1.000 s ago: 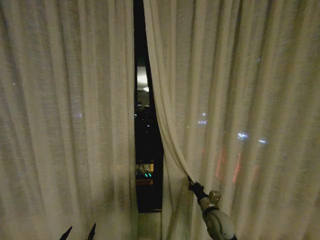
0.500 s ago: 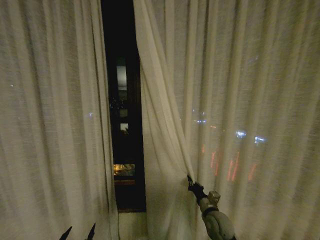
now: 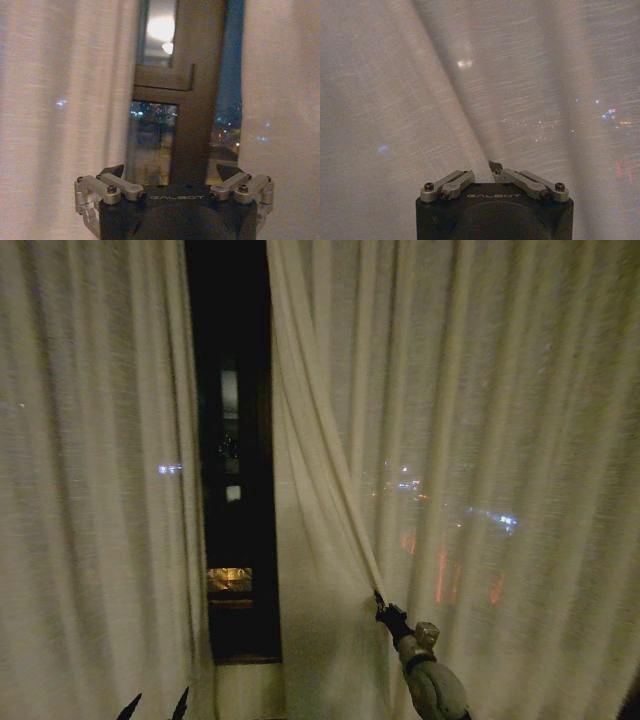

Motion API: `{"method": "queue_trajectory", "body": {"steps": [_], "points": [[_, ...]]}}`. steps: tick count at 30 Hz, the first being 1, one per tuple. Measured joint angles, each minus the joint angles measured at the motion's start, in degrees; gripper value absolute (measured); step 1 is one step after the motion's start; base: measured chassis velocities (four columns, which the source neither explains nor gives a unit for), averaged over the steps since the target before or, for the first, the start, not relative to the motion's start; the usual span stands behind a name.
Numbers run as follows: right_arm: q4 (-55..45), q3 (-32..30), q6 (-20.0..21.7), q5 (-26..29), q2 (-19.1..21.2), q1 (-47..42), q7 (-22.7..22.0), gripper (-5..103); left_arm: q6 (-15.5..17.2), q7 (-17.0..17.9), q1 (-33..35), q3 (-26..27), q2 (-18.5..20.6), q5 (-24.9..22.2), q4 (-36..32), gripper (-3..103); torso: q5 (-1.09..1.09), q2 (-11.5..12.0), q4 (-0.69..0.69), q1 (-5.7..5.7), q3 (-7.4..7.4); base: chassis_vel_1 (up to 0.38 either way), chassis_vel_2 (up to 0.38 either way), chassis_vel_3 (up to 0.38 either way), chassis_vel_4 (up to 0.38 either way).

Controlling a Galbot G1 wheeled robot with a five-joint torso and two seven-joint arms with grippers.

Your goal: Open the curtains by pulling them apart, changing their state from closed to fully open.

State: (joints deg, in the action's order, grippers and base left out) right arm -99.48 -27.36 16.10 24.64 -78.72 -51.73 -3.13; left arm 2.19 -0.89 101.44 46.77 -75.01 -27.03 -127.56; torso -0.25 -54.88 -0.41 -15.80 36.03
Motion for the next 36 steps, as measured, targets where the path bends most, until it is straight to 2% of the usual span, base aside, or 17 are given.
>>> {"method": "queue_trajectory", "body": {"steps": [28, 36], "points": [[1.6, 0.08, -0.05, -0.55, 0.0, 0.46, 0.13, 0, -0.2, -0.17, -0.48, -0.44, -0.17, 0.15, 0.96, 100, -0.01, 0.0, 0.02, 0.01, 0.0, -0.356, -0.35, 0.351, 0.356], [2.32, -0.14, -0.28, -1.78, 0.0, 0.5, 0.4, 0, -0.21, -1.61, -1.07, -0.52, 0.08, -0.2, 2.05, 100, -0.01, 0.0, 0.0, 0.0, 0.0, -0.352, -0.349, 0.341, 0.355]]}}
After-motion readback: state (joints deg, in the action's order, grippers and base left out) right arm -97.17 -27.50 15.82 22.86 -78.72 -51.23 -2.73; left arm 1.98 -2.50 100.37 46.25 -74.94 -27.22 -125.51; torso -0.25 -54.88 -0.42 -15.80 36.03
